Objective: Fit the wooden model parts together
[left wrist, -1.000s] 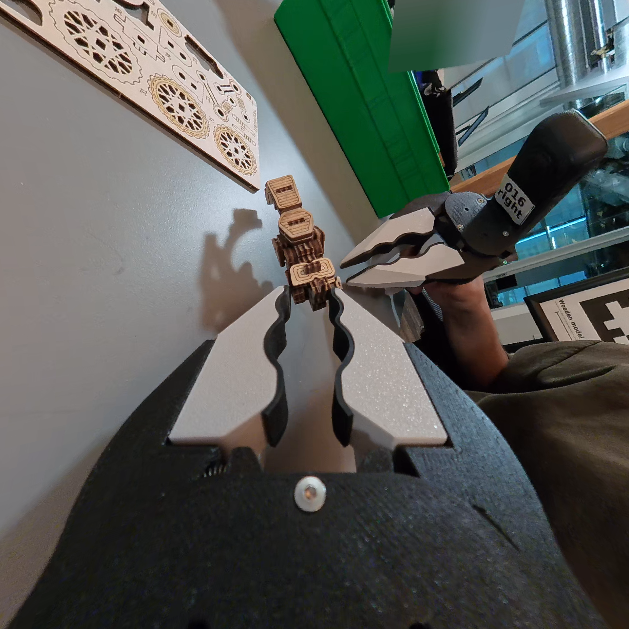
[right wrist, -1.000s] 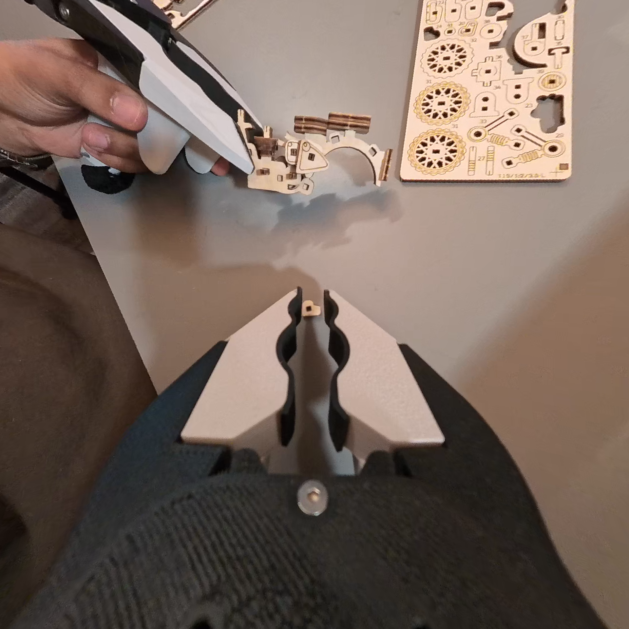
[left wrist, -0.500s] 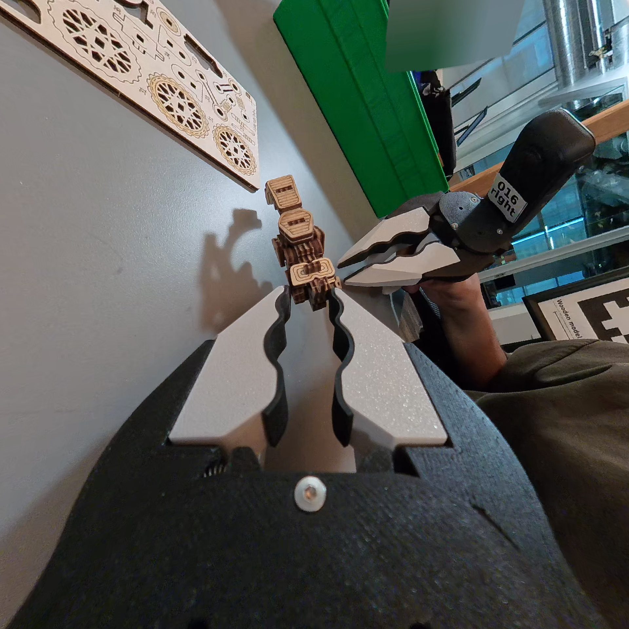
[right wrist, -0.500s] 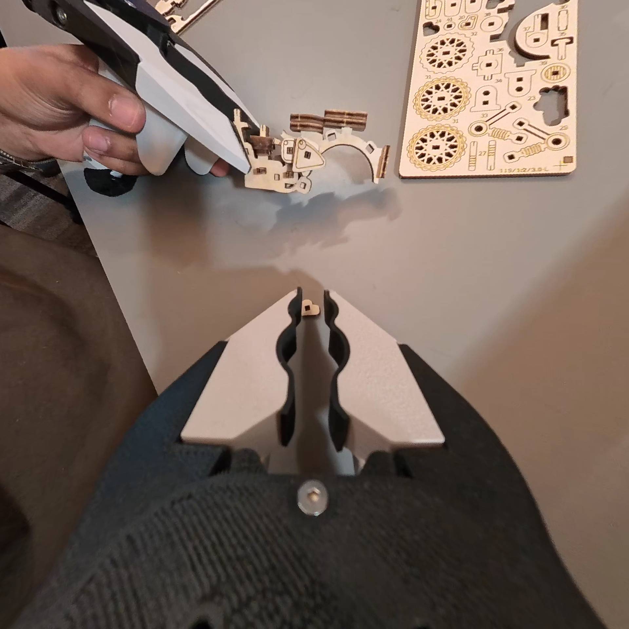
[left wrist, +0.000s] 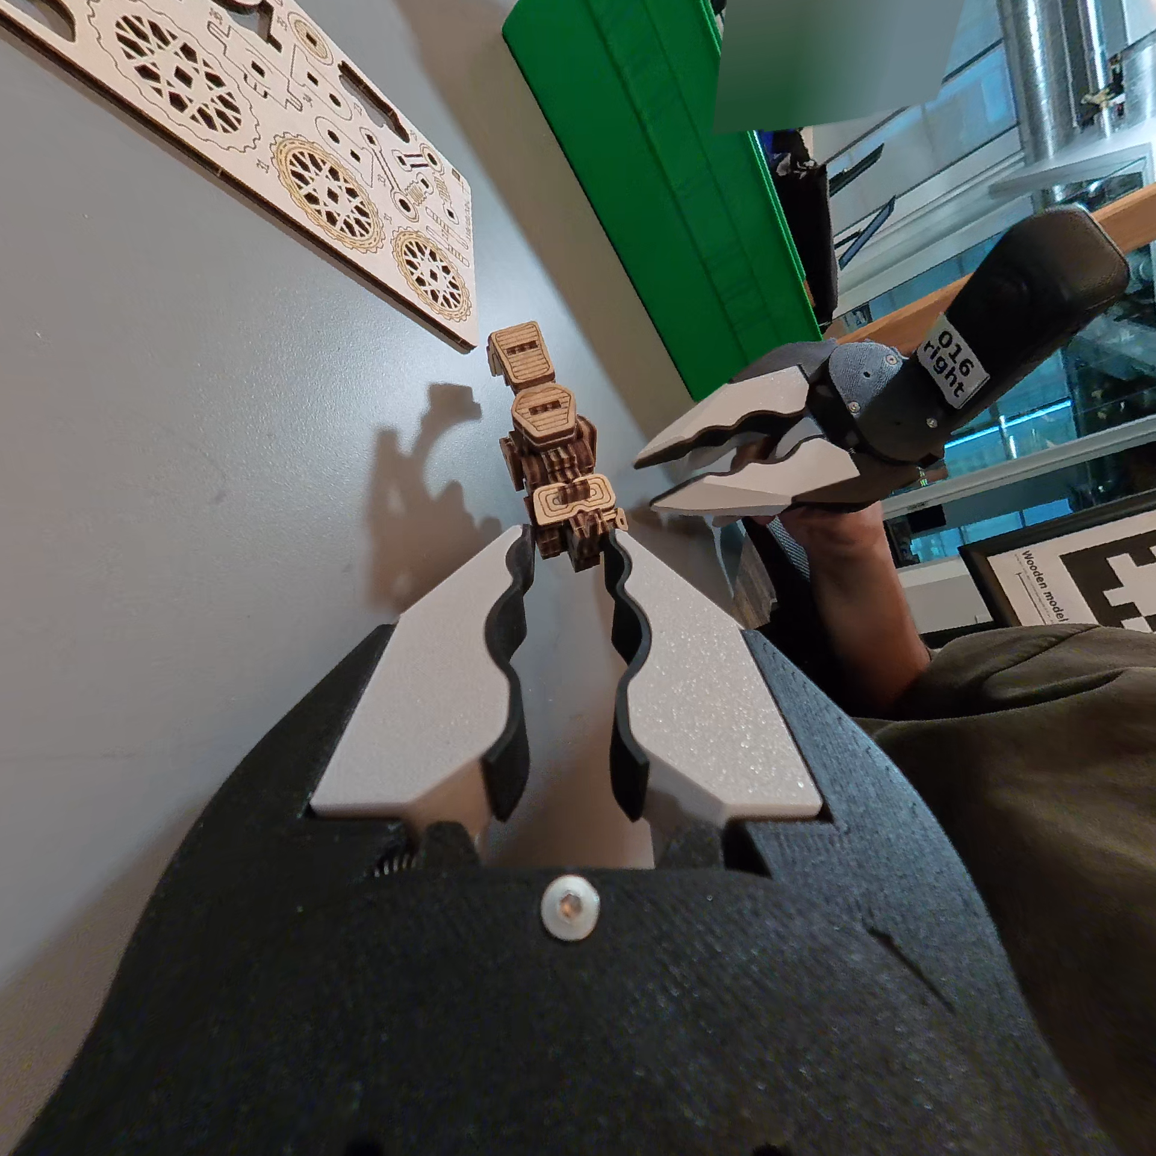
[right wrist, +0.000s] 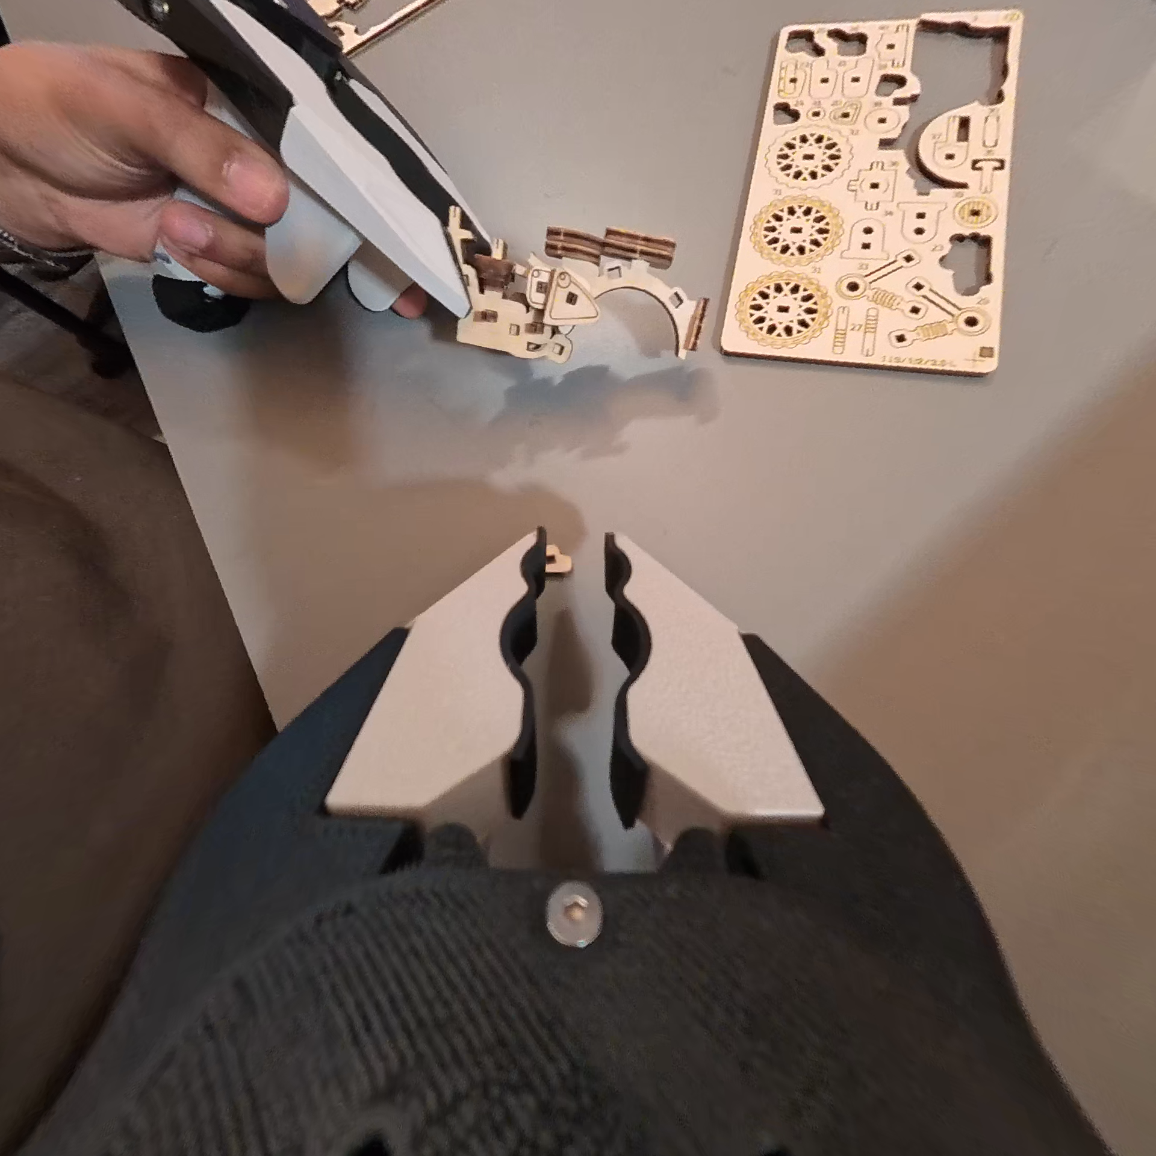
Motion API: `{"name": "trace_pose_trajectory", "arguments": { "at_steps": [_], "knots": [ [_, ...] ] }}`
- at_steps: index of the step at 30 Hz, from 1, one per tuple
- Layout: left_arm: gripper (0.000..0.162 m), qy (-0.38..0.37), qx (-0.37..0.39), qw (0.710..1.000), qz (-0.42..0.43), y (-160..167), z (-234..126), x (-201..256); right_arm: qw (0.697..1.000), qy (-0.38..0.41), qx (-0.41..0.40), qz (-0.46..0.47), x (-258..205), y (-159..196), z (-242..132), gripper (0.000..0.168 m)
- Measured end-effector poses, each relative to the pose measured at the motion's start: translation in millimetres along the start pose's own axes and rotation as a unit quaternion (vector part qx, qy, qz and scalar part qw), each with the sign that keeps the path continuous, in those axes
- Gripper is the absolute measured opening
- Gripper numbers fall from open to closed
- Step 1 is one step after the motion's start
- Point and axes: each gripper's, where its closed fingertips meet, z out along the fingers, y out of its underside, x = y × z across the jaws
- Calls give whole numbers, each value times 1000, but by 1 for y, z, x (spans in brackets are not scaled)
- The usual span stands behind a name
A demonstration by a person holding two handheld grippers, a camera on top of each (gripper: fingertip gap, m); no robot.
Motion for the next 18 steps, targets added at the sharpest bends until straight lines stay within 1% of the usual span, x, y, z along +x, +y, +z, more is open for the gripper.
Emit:
{"name": "trace_pose_trajectory", "arguments": {
  "at_steps": [6,10,18],
  "knots": [
    [21,1,0,1000,-1,0,0,0,999,-27,-22,-20,-10,8,7,19],
    [20,2,0,1000,-1,0,0,0,998,-32,-42,-34,-13,15,10,19],
    [21,3,0,1000,-3,0,0,0,996,-57,-55,-45,-22,21,7,18]
  ]
}}
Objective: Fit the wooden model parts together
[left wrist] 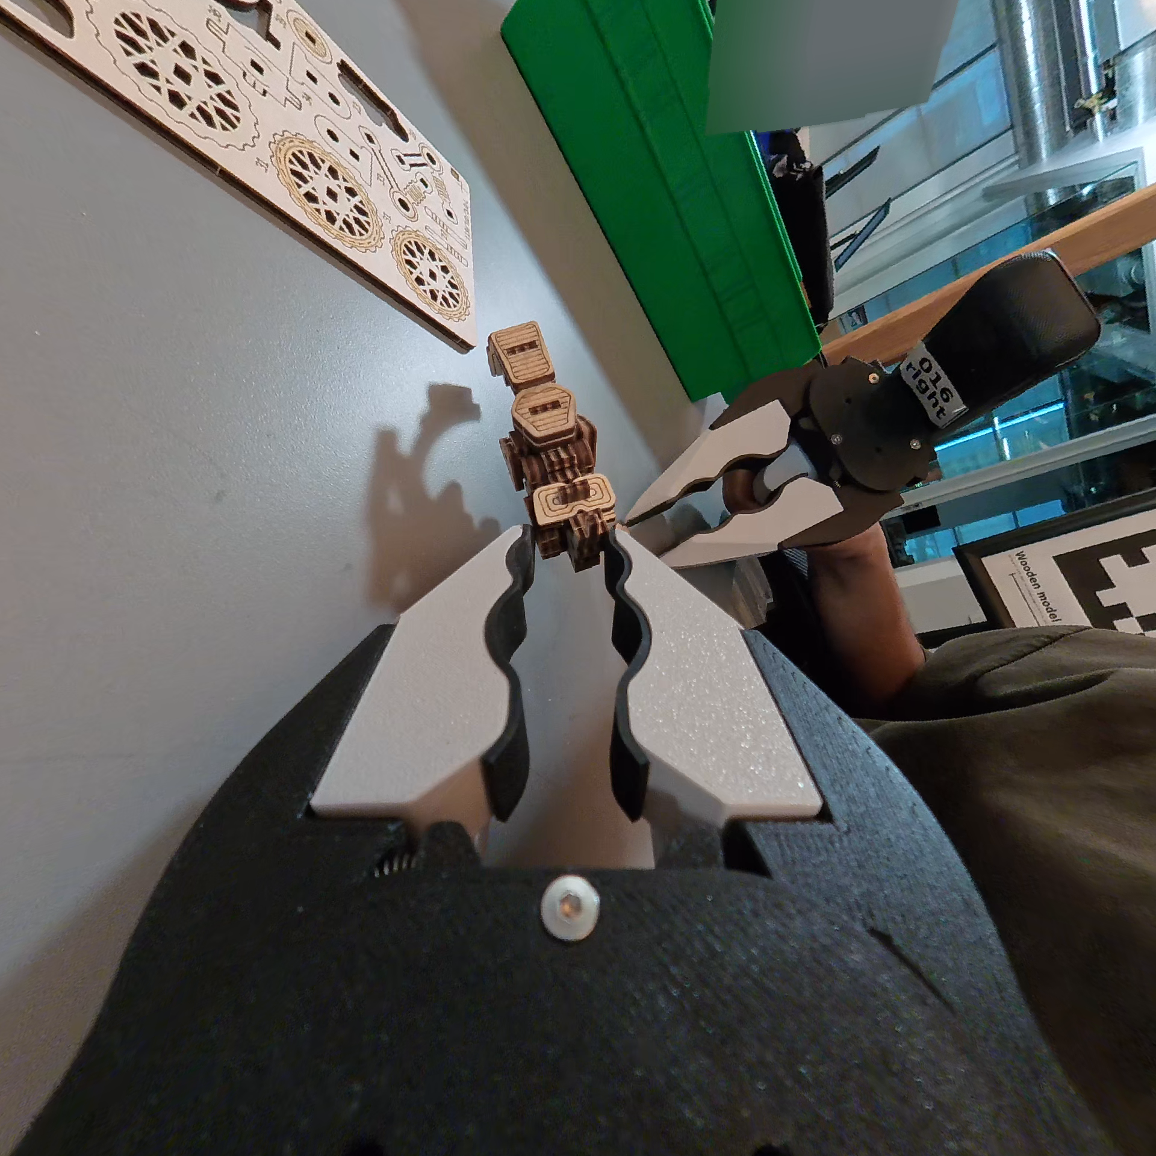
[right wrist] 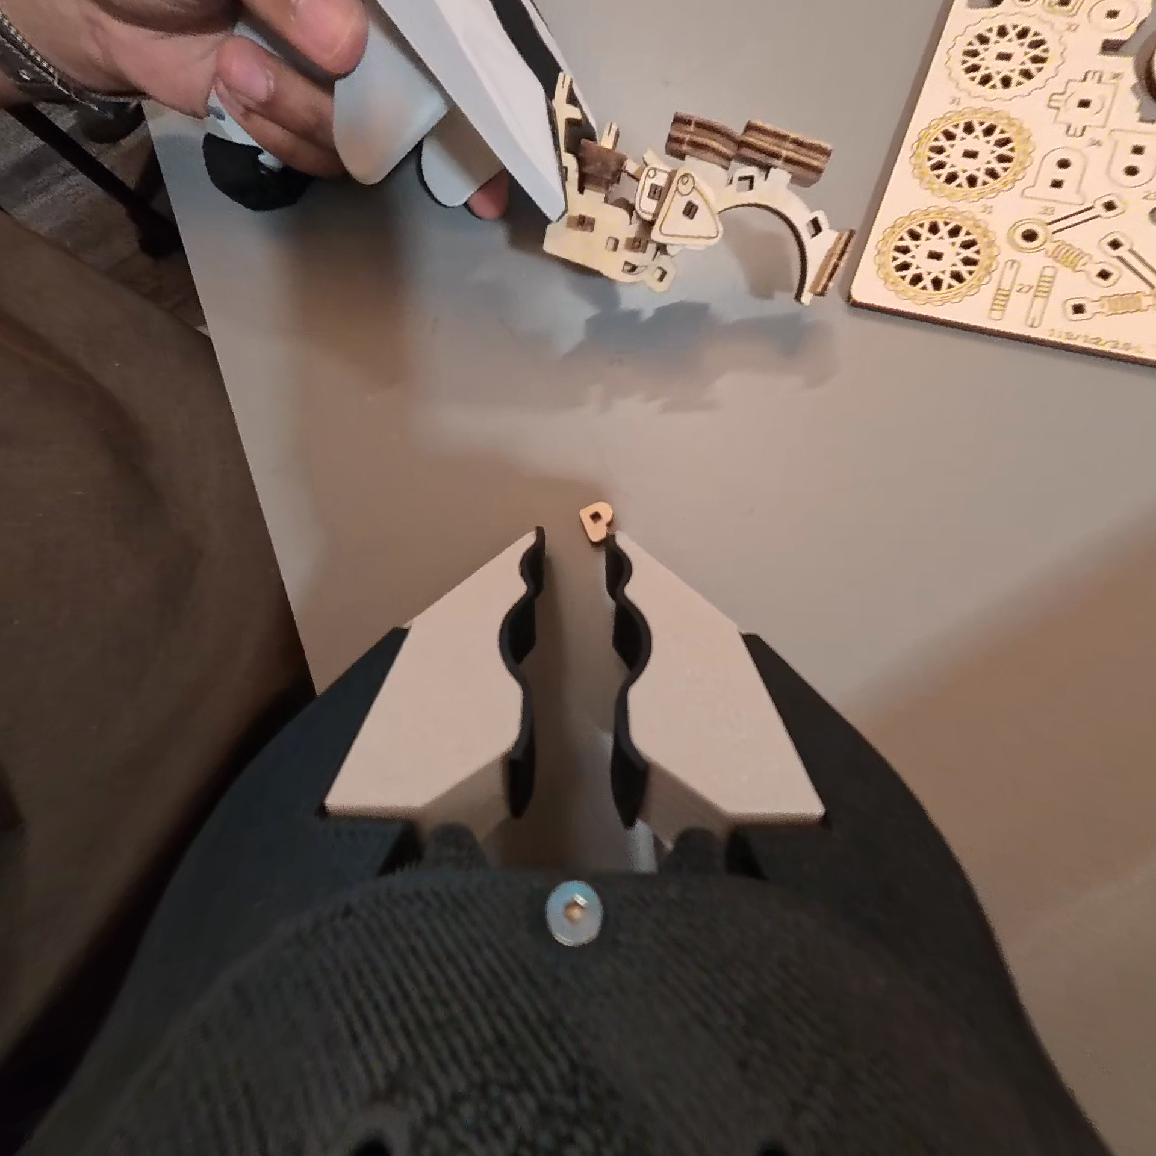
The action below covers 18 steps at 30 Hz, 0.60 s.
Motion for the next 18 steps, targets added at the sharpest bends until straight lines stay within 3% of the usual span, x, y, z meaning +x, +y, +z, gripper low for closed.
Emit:
{"name": "trace_pose_trajectory", "arguments": {
  "at_steps": [14,18],
  "knots": [
    [21,1,0,1000,-1,0,0,0,999,36,7,-13,7,-6,6,8],
    [20,2,10,1000,-6,-2,0,1,996,48,69,20,8,-30,3,8]
  ]
}}
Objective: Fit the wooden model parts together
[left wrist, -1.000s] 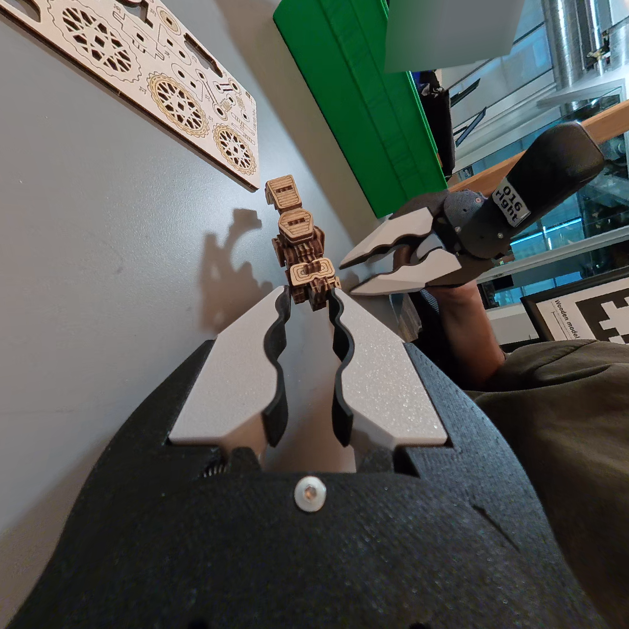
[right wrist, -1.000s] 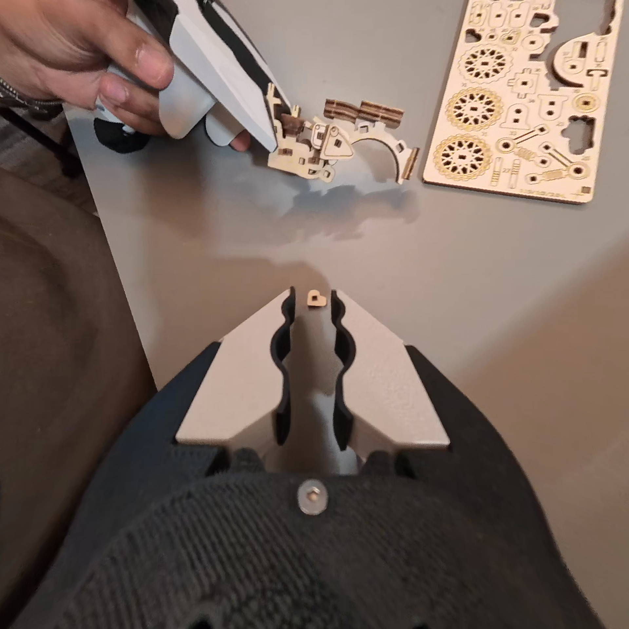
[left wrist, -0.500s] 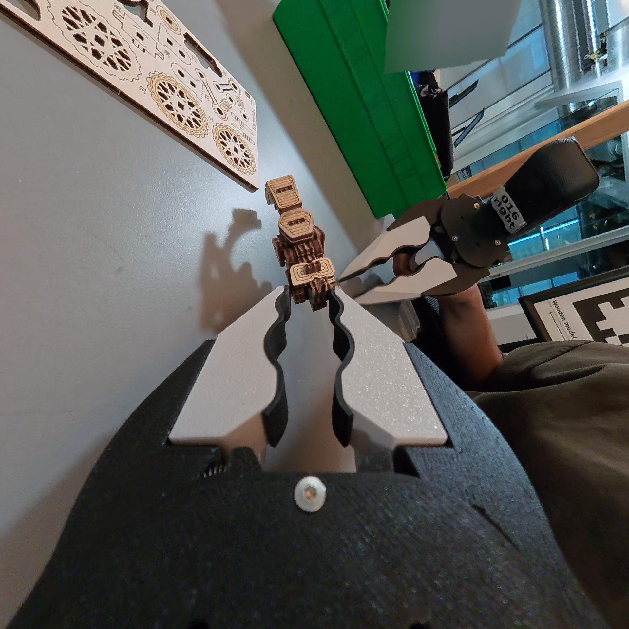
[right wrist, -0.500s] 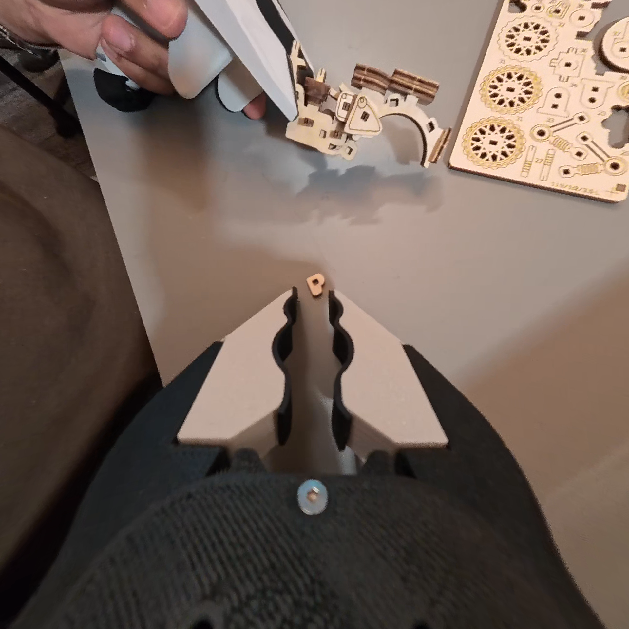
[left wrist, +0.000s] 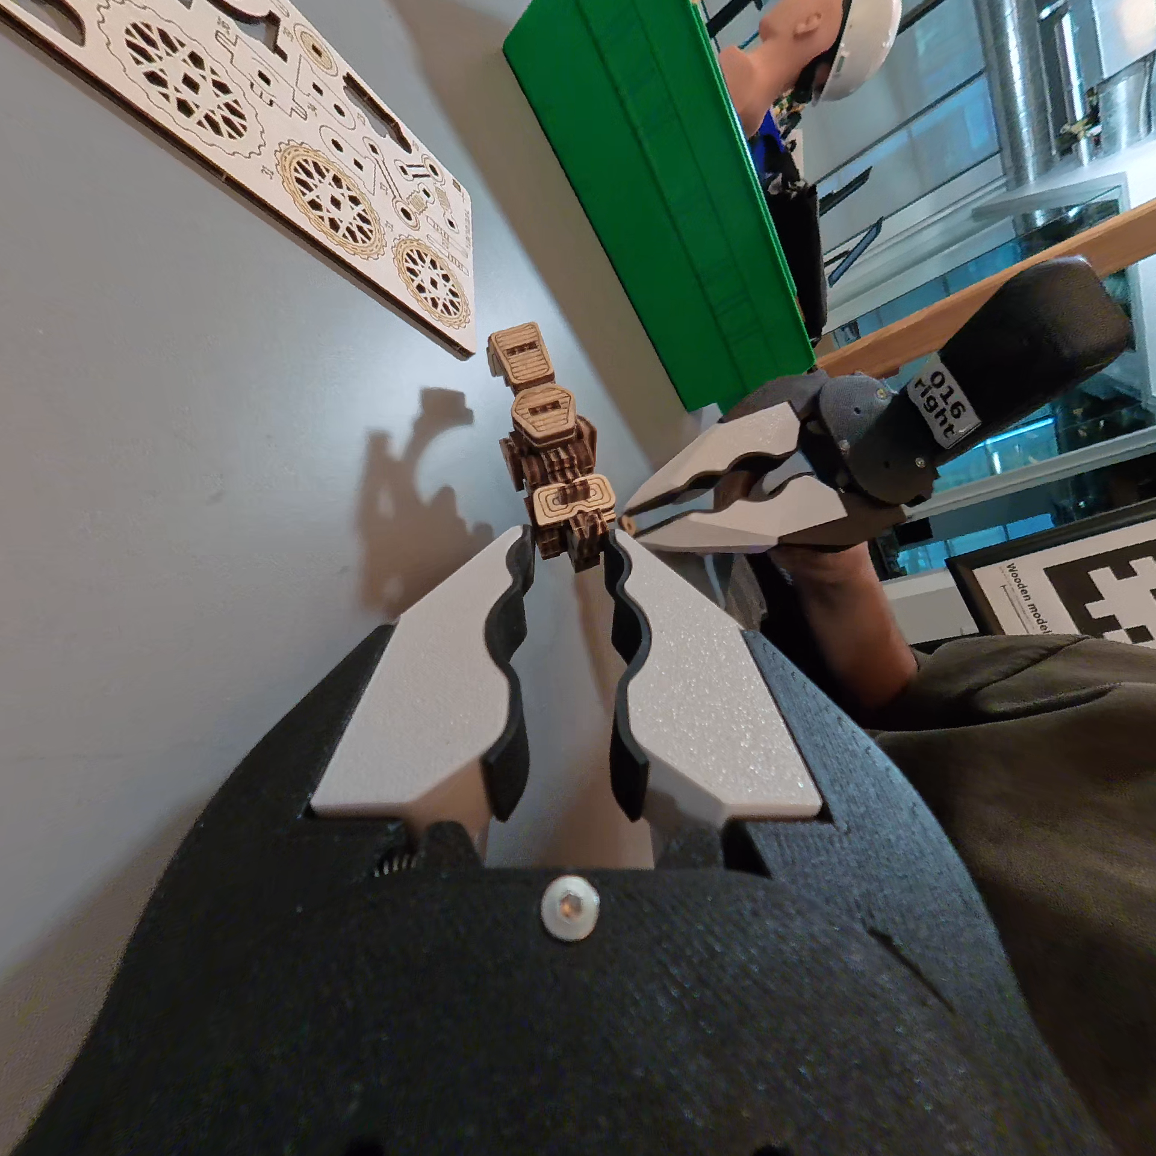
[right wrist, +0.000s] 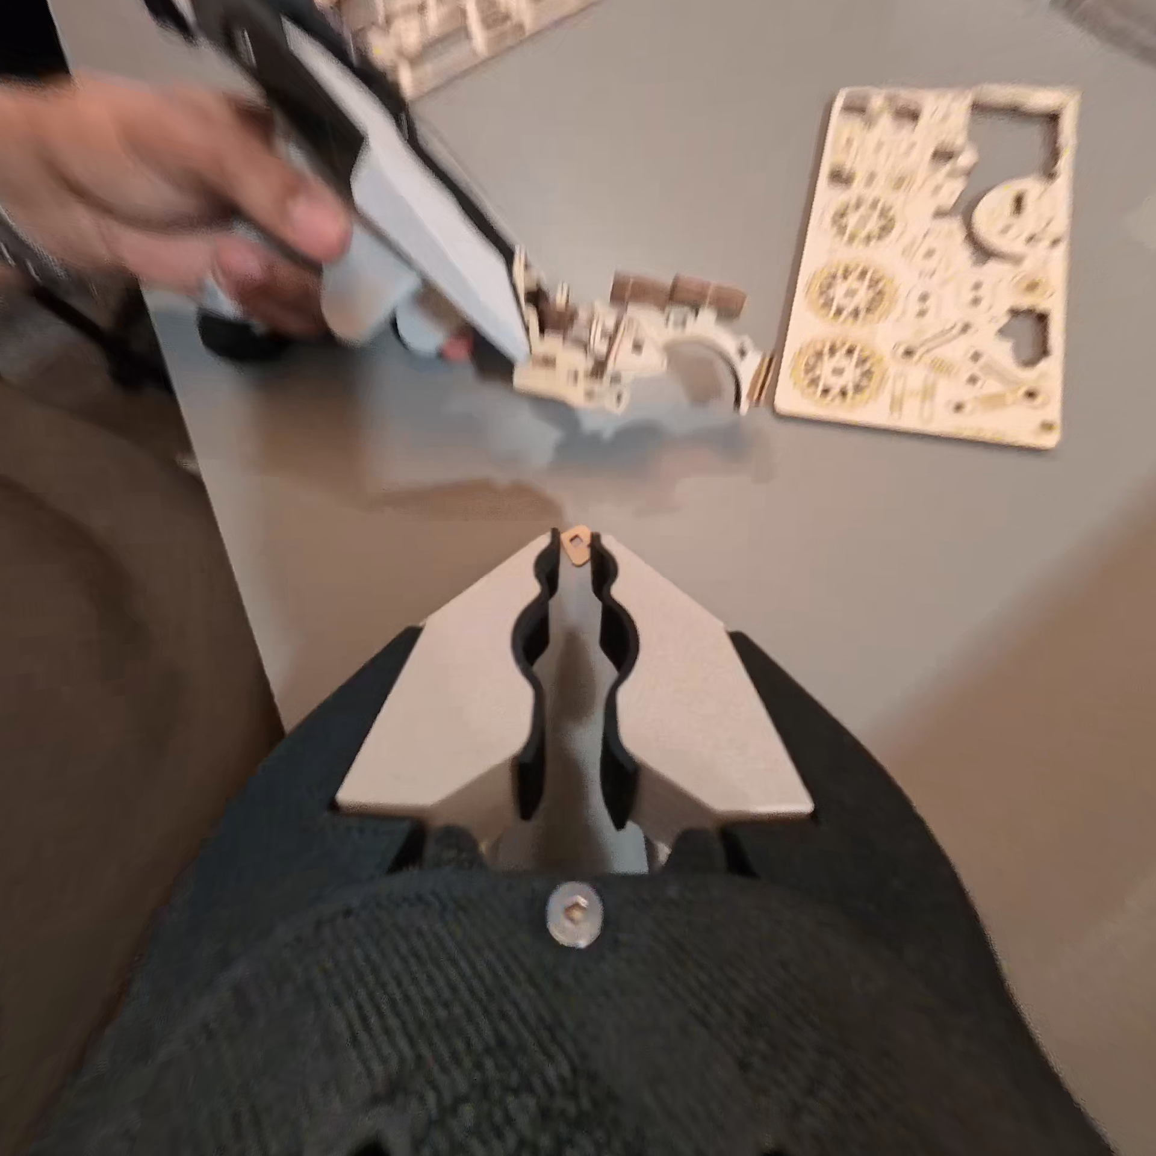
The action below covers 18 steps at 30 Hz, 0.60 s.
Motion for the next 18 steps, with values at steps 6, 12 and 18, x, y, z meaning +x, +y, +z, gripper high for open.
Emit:
{"name": "trace_pose_trajectory", "arguments": {
  "at_steps": [6,12,18],
  "knots": [
    [20,58,64,995,-46,-11,1,19,983,-7,150,110,-3,-54,-4,8],
    [20,99,114,985,-78,-16,2,34,973,44,201,105,9,-71,-16,8],
    [20,84,133,986,-48,-17,3,38,969,44,211,125,9,-73,-17,8]
  ]
}}
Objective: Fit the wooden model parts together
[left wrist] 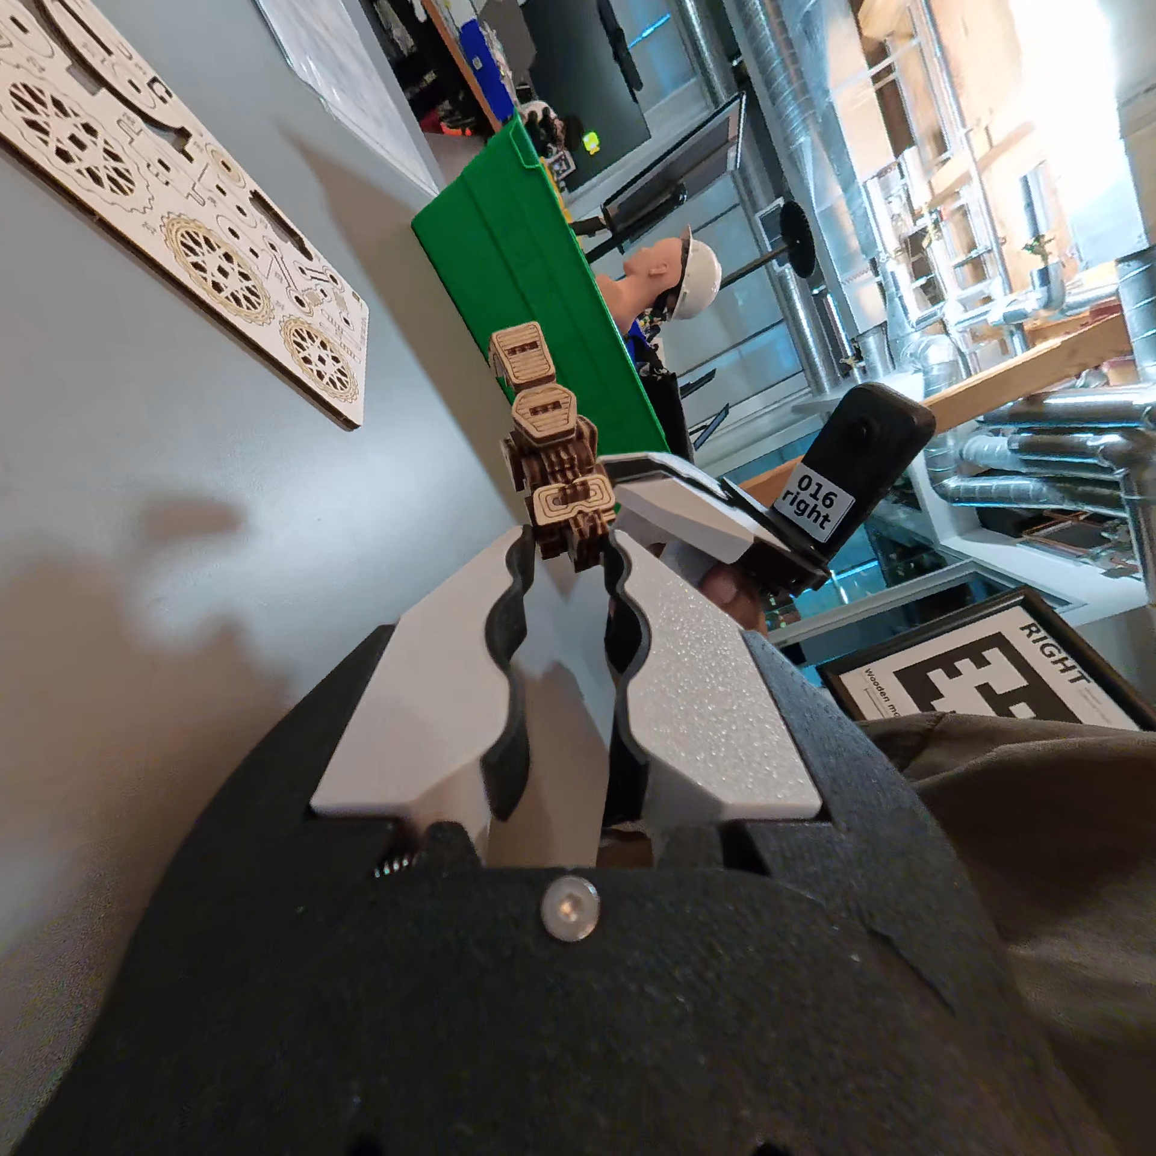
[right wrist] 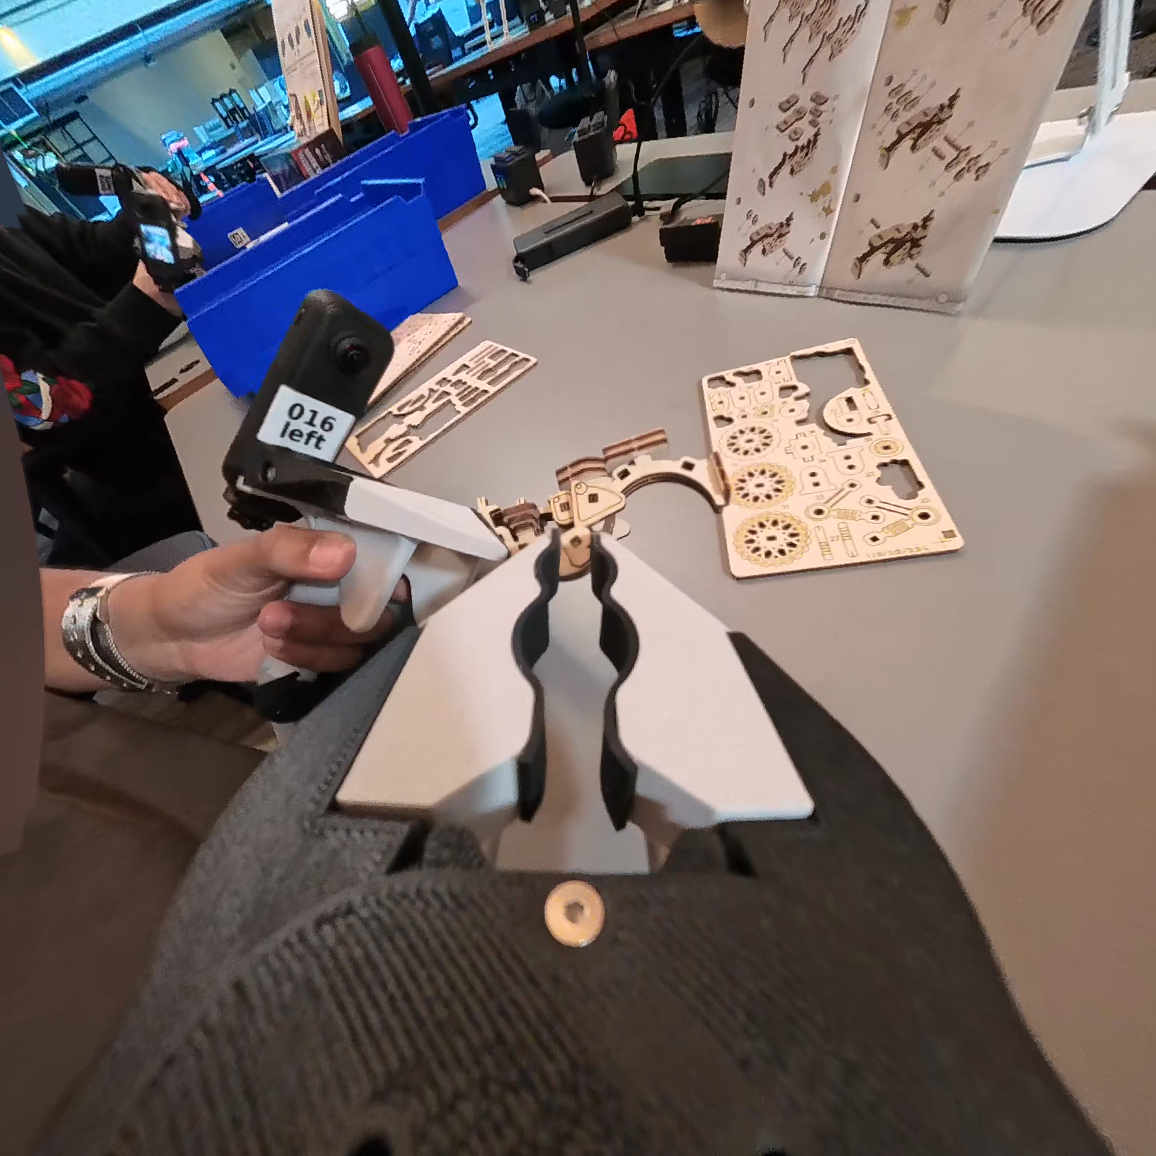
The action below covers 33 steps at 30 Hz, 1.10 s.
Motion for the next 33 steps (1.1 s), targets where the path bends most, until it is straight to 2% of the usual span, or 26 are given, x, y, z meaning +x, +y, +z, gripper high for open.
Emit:
{"name": "trace_pose_trajectory", "arguments": {
  "at_steps": [23,28,33],
  "knots": [
    [20,-42,23,995,92,-3,1,4,998,-28,15,56,-6,-3,2,8],
    [21,-69,15,985,160,-2,2,5,997,-38,8,66,-6,-3,0,8],
    [21,-105,1,956,272,-2,2,9,994,-56,3,97,-4,-2,-4,7]
  ]
}}
